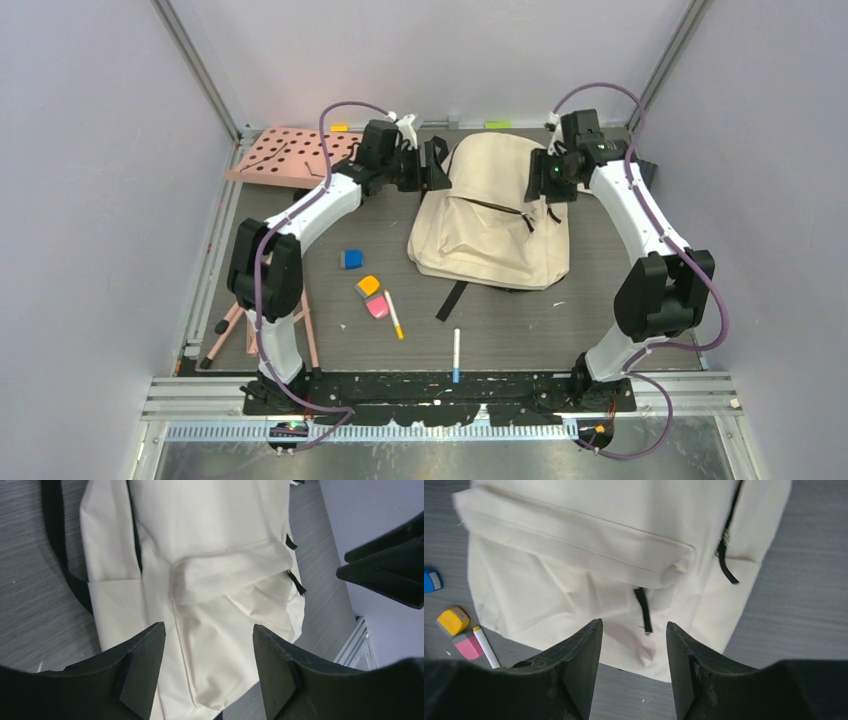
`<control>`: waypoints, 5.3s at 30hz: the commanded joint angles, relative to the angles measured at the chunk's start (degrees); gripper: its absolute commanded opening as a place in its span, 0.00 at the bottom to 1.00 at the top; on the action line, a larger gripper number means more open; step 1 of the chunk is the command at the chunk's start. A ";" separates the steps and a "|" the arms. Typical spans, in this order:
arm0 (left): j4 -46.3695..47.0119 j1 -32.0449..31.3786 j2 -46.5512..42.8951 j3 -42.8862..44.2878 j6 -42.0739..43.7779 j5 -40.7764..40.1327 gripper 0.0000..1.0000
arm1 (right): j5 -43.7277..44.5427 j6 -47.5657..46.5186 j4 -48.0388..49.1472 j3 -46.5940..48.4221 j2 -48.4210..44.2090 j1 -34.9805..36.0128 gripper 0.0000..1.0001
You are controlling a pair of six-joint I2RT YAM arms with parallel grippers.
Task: Pack the student bag
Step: Unzip the student bag at the center of the board, then pick up the stationery from the center of the board.
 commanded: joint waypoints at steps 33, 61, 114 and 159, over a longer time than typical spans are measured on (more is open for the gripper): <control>-12.98 -9.51 4.06 1.54 2.66 -4.56 0.37 | 16.28 -17.53 4.65 15.62 18.26 16.09 0.55; -4.28 -10.78 -9.30 -10.85 4.95 -11.83 0.63 | 9.09 -6.57 -1.65 32.34 22.24 11.36 0.55; -14.05 5.25 -10.78 -30.84 3.47 -34.51 0.44 | 3.43 1.60 4.98 19.99 7.57 11.38 0.59; 6.23 -15.71 -28.24 -24.70 6.79 -22.70 0.81 | -31.50 2.04 -7.13 21.39 11.35 15.44 0.01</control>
